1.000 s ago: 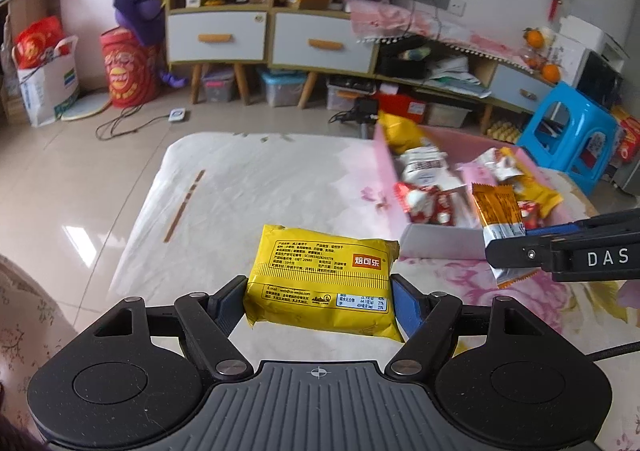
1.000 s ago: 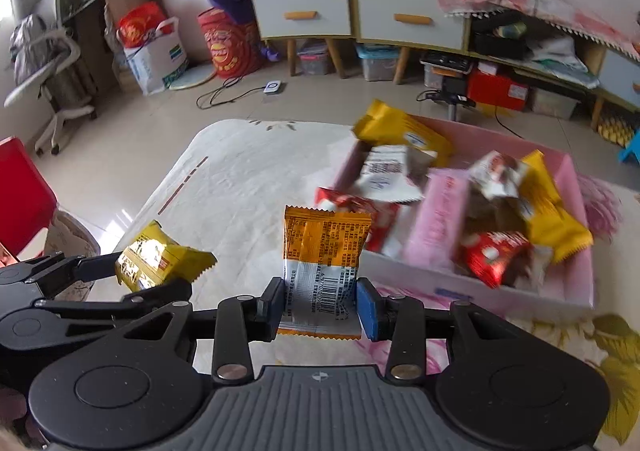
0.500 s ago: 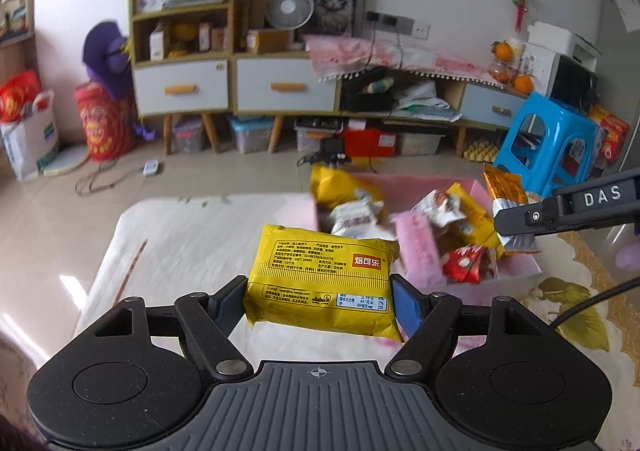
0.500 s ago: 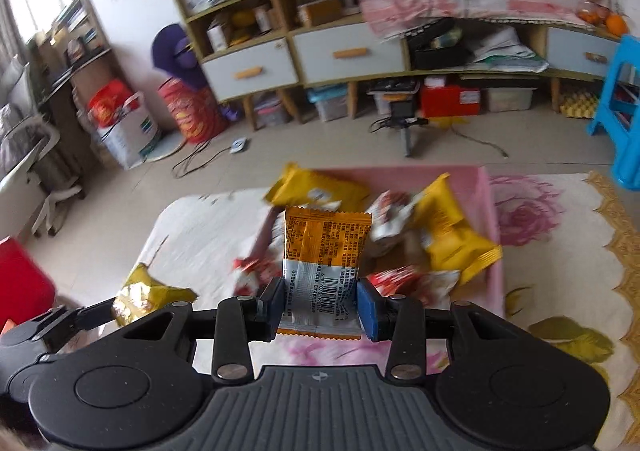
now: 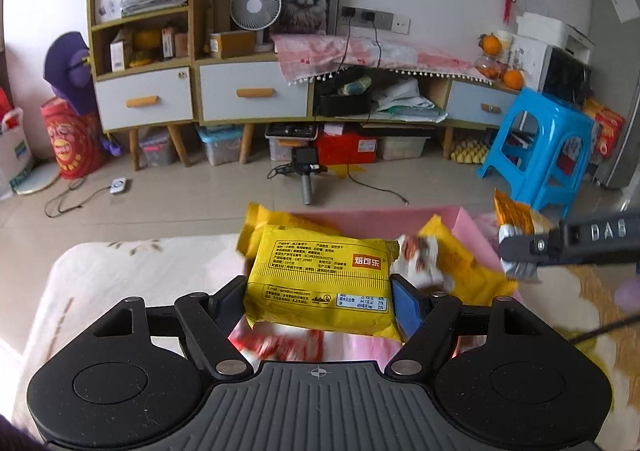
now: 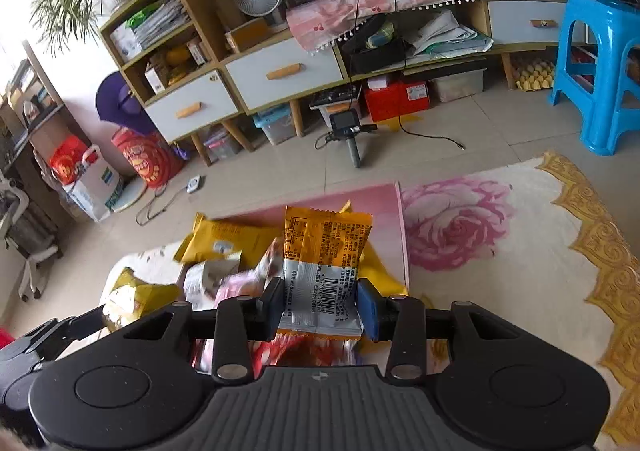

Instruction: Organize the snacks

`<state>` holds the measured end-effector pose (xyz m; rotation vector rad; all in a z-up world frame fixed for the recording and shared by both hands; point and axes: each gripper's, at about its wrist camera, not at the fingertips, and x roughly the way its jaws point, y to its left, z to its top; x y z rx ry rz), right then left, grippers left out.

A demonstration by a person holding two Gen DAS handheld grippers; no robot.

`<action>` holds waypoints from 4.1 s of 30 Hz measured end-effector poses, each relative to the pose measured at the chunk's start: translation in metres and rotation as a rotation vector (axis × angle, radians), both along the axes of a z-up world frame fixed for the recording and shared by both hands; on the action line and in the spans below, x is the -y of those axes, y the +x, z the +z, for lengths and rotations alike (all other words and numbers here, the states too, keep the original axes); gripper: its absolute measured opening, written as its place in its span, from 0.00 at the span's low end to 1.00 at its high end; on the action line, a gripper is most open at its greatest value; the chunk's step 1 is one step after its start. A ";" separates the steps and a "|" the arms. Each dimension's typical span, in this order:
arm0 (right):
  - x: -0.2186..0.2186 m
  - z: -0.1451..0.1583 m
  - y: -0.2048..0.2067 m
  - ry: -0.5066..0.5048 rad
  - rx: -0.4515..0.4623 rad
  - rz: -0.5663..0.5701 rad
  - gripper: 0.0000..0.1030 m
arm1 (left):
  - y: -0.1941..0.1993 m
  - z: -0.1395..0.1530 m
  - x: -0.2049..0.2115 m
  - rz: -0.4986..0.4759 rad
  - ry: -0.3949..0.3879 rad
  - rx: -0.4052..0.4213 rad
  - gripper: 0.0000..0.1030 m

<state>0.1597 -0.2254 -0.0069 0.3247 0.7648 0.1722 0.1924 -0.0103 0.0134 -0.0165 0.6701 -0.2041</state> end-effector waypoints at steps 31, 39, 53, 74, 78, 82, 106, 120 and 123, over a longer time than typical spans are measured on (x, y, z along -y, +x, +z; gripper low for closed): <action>0.010 -0.012 0.024 0.096 -0.060 0.036 0.58 | 0.043 -0.019 0.017 -0.071 -0.143 -0.111 0.90; 0.007 -0.005 0.001 0.033 -0.059 0.029 0.70 | 0.010 -0.018 0.001 -0.047 -0.139 -0.129 0.91; 0.005 0.008 -0.044 -0.061 -0.046 -0.005 0.85 | -0.055 -0.016 -0.026 0.023 -0.066 -0.167 0.94; -0.037 0.017 -0.130 -0.245 0.053 0.039 0.91 | -0.140 -0.010 -0.029 0.148 0.044 -0.204 0.97; -0.039 0.010 -0.140 -0.300 0.048 0.029 0.91 | -0.151 -0.006 -0.029 0.172 0.079 -0.194 0.97; -0.038 0.005 -0.147 -0.302 0.028 0.021 0.92 | -0.158 -0.001 -0.024 0.189 0.107 -0.175 0.98; -0.053 -0.015 -0.152 -0.336 -0.018 0.050 0.92 | -0.164 -0.006 -0.015 0.224 0.085 -0.224 0.98; -0.055 -0.017 -0.151 -0.331 -0.031 0.060 0.92 | -0.164 -0.006 -0.011 0.205 0.103 -0.221 0.98; -0.055 -0.017 -0.151 -0.330 -0.033 0.062 0.92 | -0.164 -0.006 -0.011 0.203 0.100 -0.222 0.98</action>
